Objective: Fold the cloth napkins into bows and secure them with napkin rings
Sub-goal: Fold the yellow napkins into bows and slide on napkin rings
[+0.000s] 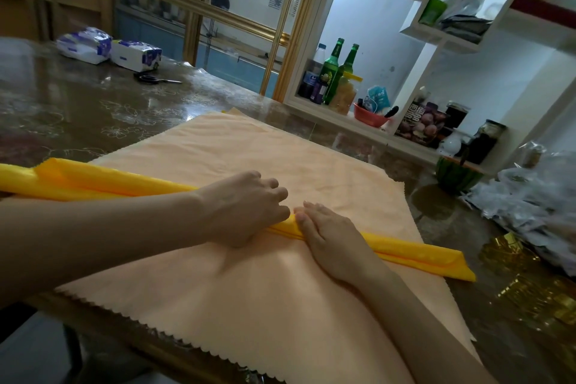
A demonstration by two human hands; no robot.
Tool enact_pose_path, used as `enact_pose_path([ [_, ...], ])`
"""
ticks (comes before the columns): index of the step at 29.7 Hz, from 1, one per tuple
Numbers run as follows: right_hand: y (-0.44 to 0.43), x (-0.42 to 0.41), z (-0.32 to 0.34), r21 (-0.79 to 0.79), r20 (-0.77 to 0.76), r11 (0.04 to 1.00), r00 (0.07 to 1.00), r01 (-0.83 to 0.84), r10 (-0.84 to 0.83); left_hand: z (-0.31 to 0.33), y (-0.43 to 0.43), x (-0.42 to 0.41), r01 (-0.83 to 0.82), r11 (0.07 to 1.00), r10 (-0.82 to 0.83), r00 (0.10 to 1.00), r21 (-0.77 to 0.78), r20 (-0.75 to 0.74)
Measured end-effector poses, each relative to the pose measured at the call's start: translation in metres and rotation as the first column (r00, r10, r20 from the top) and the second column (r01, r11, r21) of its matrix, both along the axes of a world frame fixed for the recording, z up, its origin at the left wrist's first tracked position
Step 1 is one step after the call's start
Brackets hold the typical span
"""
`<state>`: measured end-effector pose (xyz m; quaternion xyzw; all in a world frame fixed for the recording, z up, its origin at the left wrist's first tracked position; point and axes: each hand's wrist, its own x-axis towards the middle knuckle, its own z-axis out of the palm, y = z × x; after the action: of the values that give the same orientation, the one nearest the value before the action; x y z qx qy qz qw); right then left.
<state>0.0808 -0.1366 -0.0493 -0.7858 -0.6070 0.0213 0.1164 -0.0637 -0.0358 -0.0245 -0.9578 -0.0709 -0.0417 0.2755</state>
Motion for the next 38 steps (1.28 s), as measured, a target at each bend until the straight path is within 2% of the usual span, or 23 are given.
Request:
enact_pose_path([
  [3, -0.003, -0.002, 0.001, -0.097, 0.030, 0.995, 0.999, 0.032, -0.029, 0.002, -0.006, 0.004, -0.085, 0.996, 0.083, 0.991, -0.021, -0.102],
  [4, -0.004, -0.003, 0.002, -0.119, 0.043, 0.992, 0.998, 0.040, -0.036, 0.005, -0.010, 0.004, -0.143, 0.987, 0.133, 0.982, -0.072, -0.133],
  [6, -0.006, -0.006, 0.003, -0.149, 0.060, 0.988, 0.997, 0.049, -0.041, 0.013, -0.014, 0.007, -0.257, 0.918, 0.221, 0.964, -0.302, -0.149],
  [8, -0.007, -0.009, 0.003, -0.167, 0.073, 0.984, 0.996, 0.056, -0.044, 0.016, -0.013, 0.013, -0.234, 0.822, 0.248, 0.968, -0.519, -0.044],
  [10, -0.007, -0.009, 0.003, -0.157, 0.044, 0.987, 0.998, 0.043, -0.036, 0.011, -0.007, 0.021, -0.097, 0.802, 0.241, 0.955, -0.589, 0.172],
  [12, -0.006, -0.007, 0.001, -0.051, -0.070, 0.998, 0.997, 0.041, -0.044, -0.002, -0.003, 0.034, -0.093, 0.796, 0.272, 0.938, -0.598, 0.217],
  [14, -0.005, -0.002, 0.000, 0.170, -0.149, 0.977, 0.984, 0.126, -0.101, -0.018, -0.007, 0.043, -0.150, 0.730, 0.316, 0.939, -0.667, 0.134],
  [15, -0.004, 0.004, 0.000, 0.249, -0.152, 0.950, 0.976, 0.187, -0.152, -0.025, -0.009, 0.047, -0.170, 0.720, 0.330, 0.937, -0.672, 0.117],
  [17, -0.004, 0.018, 0.000, 0.273, -0.115, 0.923, 0.962, 0.270, -0.247, -0.037, -0.015, 0.050, -0.196, 0.765, 0.346, 0.928, -0.613, 0.135],
  [19, -0.006, 0.033, -0.003, 0.133, -0.044, 0.945, 0.954, 0.300, -0.297, -0.042, -0.017, 0.048, -0.193, 0.800, 0.338, 0.927, -0.569, 0.161],
  [22, -0.011, 0.043, -0.010, -0.059, -0.005, 0.950, 0.952, 0.307, -0.307, -0.038, -0.019, 0.046, -0.212, 0.788, 0.344, 0.930, -0.578, 0.126],
  [26, -0.021, 0.047, -0.013, -0.126, 0.049, 0.939, 0.947, 0.321, -0.317, -0.036, -0.021, 0.044, -0.209, 0.777, 0.332, 0.938, -0.594, 0.104],
  [30, -0.059, 0.086, -0.018, -0.184, 0.080, 0.898, 0.917, 0.400, -0.392, -0.035, -0.020, 0.042, -0.223, 0.769, 0.336, 0.938, -0.599, 0.082],
  [32, -0.081, 0.102, -0.016, -0.192, 0.046, 0.864, 0.884, 0.465, -0.466, -0.031, -0.022, 0.041, -0.241, 0.764, 0.344, 0.937, -0.599, 0.063],
  [34, -0.097, 0.107, -0.008, -0.145, 0.063, 0.855, 0.867, 0.498, -0.494, -0.028, -0.027, 0.040, -0.128, 0.814, 0.261, 0.952, -0.566, 0.160],
  [36, -0.107, 0.104, 0.002, -0.045, 0.118, 0.884, 0.881, 0.466, -0.459, -0.023, -0.036, 0.044, 0.130, 0.822, 0.103, 0.924, -0.555, 0.369],
  [37, -0.109, 0.100, 0.008, 0.002, 0.094, 0.900, 0.896, 0.435, -0.433, -0.020, -0.040, 0.043, 0.168, 0.825, 0.059, 0.924, -0.539, 0.377],
  [38, -0.110, 0.094, 0.012, 0.038, 0.051, 0.917, 0.915, 0.398, -0.399, -0.017, -0.046, 0.044, 0.150, 0.792, 0.073, 0.939, -0.592, 0.336],
])
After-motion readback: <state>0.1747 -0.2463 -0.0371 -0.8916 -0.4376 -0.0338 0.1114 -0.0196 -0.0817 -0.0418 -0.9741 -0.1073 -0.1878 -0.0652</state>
